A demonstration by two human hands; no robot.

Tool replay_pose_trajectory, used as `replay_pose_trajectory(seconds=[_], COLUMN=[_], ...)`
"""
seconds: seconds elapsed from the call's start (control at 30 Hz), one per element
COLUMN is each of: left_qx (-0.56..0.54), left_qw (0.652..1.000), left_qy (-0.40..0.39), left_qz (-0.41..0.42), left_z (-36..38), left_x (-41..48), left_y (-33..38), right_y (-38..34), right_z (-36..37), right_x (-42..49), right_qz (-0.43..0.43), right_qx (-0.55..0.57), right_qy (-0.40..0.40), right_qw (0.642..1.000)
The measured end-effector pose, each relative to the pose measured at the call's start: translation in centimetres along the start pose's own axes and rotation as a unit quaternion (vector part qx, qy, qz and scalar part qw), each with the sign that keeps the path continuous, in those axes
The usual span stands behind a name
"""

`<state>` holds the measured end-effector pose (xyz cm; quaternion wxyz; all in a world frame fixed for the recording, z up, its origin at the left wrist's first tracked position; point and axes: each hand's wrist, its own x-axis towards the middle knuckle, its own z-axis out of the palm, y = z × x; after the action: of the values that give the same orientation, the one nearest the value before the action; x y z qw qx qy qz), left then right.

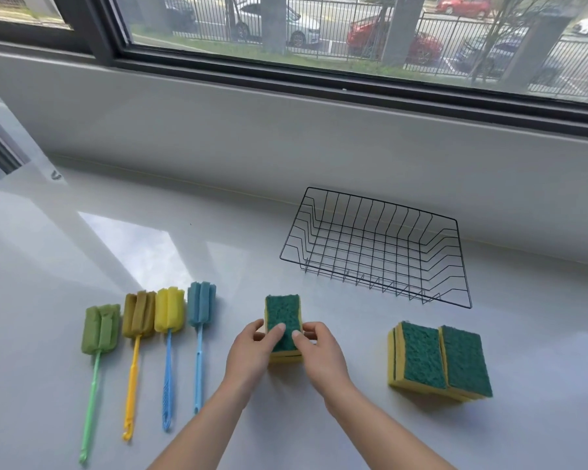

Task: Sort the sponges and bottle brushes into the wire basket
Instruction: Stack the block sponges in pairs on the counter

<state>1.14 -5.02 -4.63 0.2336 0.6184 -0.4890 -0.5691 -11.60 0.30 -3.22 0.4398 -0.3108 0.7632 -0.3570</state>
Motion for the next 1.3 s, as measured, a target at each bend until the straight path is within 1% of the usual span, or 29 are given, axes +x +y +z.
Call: replay_pose_trajectory(seconds=[0.07, 0.13, 0.3, 0.4, 0.5, 0.57, 0.63, 0.73, 0.8, 1.0, 1.23, 1.3], left_qx=[0.009, 0.015, 0.033, 0.045, 0.066, 0.078, 0.086, 0.099, 0.104, 0.104, 0.097, 0.109], left_qw=[1.0, 1.0, 0.998, 0.996, 0.994, 0.992, 0.99, 0.988, 0.987, 0.985, 0.985, 0.984], left_qy=[-0.005, -0.015, -0.055, -0.071, -0.088, -0.098, -0.107, -0.111, -0.114, -0.124, -0.137, -0.115], left_qz=[-0.001, 0.002, 0.011, 0.012, 0.018, 0.025, 0.033, 0.045, 0.049, 0.058, 0.049, 0.083], left_z=[0.2, 0.4, 2.3, 3.9, 5.5, 6.6, 7.9, 9.8, 10.8, 12.8, 12.0, 11.1], left_x=[0.0, 0.1, -0.2, -0.7, -1.5, -2.0, -2.4, -2.9, -3.2, -3.7, -4.0, -3.9], left_y=[0.3, 0.5, 0.8, 1.0, 1.6, 1.8, 2.0, 2.1, 2.3, 2.7, 2.2, 2.3], right_y=[-0.2, -0.4, -1.1, -0.7, 0.5, 1.5, 2.6, 4.2, 4.8, 5.4, 5.5, 5.3], right_z=[-0.3, -1.2, -6.3, -10.5, -14.2, -15.8, -16.6, -16.8, -16.8, -16.9, -17.4, -17.8], right_x=[-0.3, -0.6, -1.2, -1.9, -2.9, -3.5, -3.9, -4.0, -3.9, -3.6, -3.5, -3.4], right_qz=[0.003, -0.022, -0.102, -0.154, -0.185, -0.189, -0.179, -0.168, -0.17, -0.174, -0.178, -0.18], right_qx=[0.011, 0.0, -0.046, -0.135, -0.27, -0.328, -0.35, -0.387, -0.397, -0.405, -0.407, -0.408], right_qy=[-0.011, 0.002, 0.079, 0.129, 0.169, 0.187, 0.184, 0.144, 0.126, 0.112, 0.085, 0.077], right_qw=[1.0, 1.0, 0.991, 0.97, 0.929, 0.906, 0.901, 0.895, 0.893, 0.89, 0.892, 0.892])
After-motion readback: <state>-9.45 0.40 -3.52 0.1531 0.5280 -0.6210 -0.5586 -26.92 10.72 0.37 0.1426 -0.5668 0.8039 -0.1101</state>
